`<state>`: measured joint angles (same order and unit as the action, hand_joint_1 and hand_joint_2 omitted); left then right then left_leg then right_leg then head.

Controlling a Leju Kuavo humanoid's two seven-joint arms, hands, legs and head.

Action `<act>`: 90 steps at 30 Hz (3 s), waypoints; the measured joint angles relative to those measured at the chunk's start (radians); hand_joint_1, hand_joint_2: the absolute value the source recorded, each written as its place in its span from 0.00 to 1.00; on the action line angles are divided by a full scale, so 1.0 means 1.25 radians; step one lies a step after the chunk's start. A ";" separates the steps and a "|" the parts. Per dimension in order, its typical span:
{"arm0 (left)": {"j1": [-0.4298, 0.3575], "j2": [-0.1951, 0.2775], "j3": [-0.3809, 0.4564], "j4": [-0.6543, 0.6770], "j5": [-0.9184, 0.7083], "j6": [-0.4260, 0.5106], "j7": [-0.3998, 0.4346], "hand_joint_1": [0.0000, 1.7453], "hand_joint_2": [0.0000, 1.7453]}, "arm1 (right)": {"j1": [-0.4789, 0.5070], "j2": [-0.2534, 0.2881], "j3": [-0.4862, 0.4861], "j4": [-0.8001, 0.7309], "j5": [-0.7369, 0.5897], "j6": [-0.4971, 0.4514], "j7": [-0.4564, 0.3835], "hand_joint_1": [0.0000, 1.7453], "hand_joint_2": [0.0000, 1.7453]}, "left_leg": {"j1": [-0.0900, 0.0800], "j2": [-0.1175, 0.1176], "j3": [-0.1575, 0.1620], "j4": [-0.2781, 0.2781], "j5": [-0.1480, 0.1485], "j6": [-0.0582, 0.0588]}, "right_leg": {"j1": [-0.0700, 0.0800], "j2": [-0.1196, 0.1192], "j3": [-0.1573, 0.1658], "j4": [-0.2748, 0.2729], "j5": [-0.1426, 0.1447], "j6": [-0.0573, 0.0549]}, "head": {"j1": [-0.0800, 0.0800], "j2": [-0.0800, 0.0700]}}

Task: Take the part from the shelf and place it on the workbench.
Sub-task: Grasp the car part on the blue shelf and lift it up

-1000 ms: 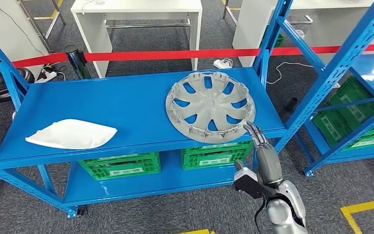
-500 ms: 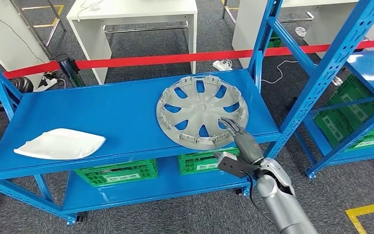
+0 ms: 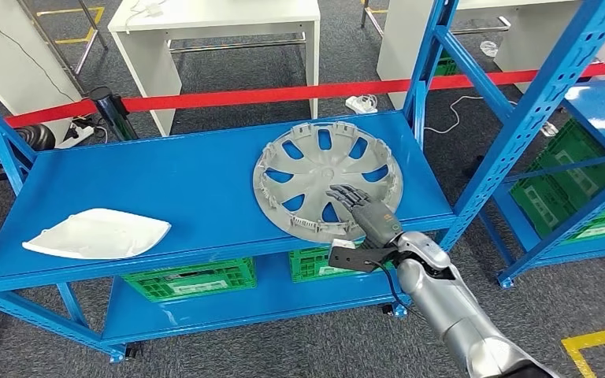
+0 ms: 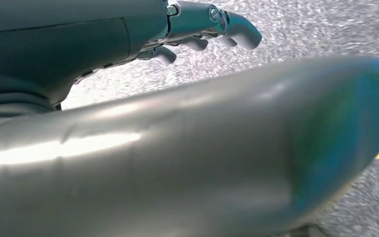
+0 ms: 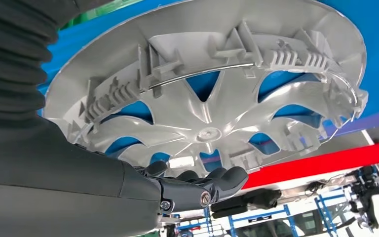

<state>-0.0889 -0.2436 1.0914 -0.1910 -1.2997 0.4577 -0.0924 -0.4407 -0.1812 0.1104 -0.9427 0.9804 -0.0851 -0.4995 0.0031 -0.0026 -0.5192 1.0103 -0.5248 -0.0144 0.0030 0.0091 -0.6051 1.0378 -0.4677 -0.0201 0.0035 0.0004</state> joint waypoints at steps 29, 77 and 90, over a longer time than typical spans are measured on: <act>-0.001 0.002 0.005 0.001 0.055 0.020 -0.054 0.00 0.00 | -0.138 -0.037 0.107 0.214 -0.001 0.114 0.066 1.00 1.00 | 0.000 -0.001 0.012 0.000 -0.001 0.002 | 0.000 -0.001 0.018 -0.009 0.001 0.003 | 0.000 0.000; 0.013 0.052 -0.139 -0.006 -0.159 -0.039 0.144 0.00 1.00 | -0.101 -0.074 0.171 0.170 0.026 0.026 0.181 1.00 1.00 | 0.000 -0.002 0.018 0.000 -0.003 0.004 | 0.002 -0.001 0.024 -0.012 0.002 0.006 | 0.000 0.000; 0.011 0.035 -0.106 0.001 -0.077 -0.198 0.069 0.00 1.00 | -0.009 -0.047 0.099 0.004 0.124 -0.282 0.222 1.00 1.00 | 0.000 -0.003 0.013 0.000 -0.004 0.005 | 0.001 -0.002 0.021 -0.012 0.001 0.007 | 0.000 0.000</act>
<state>-0.0752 -0.1993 0.9592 -0.1899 -1.3961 0.2107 -0.0064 -0.4523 -0.2404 0.2347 -0.9383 1.1350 -0.4375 -0.2219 0.0032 -0.0059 -0.5024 1.0101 -0.5293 -0.0080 0.0042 0.0066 -0.5787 1.0231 -0.4670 -0.0116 0.0036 0.0004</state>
